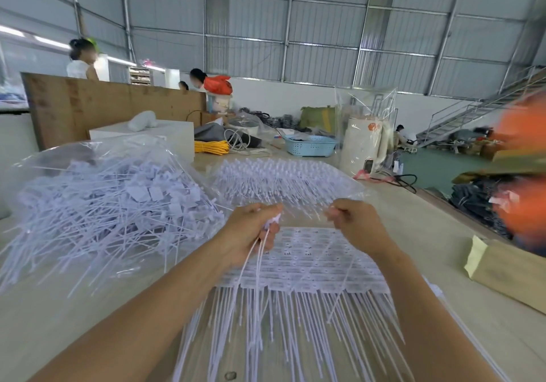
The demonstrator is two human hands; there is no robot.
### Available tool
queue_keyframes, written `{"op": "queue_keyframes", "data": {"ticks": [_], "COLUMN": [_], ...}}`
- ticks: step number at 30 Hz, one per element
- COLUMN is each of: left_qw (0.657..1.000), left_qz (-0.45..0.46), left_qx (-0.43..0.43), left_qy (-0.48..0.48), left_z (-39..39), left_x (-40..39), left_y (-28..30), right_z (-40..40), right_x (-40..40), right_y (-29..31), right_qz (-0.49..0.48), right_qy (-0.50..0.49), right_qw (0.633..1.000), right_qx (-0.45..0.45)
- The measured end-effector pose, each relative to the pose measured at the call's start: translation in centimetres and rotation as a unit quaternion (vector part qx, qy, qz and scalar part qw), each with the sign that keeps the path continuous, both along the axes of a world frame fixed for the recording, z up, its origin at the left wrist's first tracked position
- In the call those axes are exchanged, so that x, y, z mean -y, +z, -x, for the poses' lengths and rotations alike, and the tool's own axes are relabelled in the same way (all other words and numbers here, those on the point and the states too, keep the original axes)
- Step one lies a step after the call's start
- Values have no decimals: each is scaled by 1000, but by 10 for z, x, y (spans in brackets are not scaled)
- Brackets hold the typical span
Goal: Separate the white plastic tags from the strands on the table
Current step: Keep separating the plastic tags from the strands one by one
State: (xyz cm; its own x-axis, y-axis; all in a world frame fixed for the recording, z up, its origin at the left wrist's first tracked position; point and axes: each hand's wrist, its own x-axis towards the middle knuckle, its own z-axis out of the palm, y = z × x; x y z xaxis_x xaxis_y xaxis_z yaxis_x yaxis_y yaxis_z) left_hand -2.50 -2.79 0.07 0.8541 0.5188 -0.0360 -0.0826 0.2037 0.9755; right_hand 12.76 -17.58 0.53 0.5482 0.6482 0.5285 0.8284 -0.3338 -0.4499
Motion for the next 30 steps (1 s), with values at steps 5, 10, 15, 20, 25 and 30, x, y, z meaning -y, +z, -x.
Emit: {"op": "queue_keyframes", "data": {"ticks": [5, 10, 15, 20, 25, 30], "left_qw": [998, 999, 999, 1000, 1000, 999], "left_qz": [25, 10, -1, -13, 15, 13], "left_qx": [27, 27, 25, 4, 11, 38], "left_qy": [41, 21, -27, -28, 5, 35], "left_z": [0, -4, -5, -7, -6, -7], "left_x": [-8, 2, 15, 19, 16, 12], "left_y": [-7, -8, -8, -12, -9, -9], "right_z": [7, 28, 43, 45, 29, 19], "right_x": [7, 1, -6, -10, 7, 24], "right_y": [21, 30, 26, 24, 38, 55], "right_qz": [-261, -230, -88, -28, -254, -509], "right_qy": [152, 225, 214, 161, 36, 123], "right_qw": [918, 885, 948, 976, 960, 791], "right_qx": [-256, -337, -219, -146, -110, -317]}}
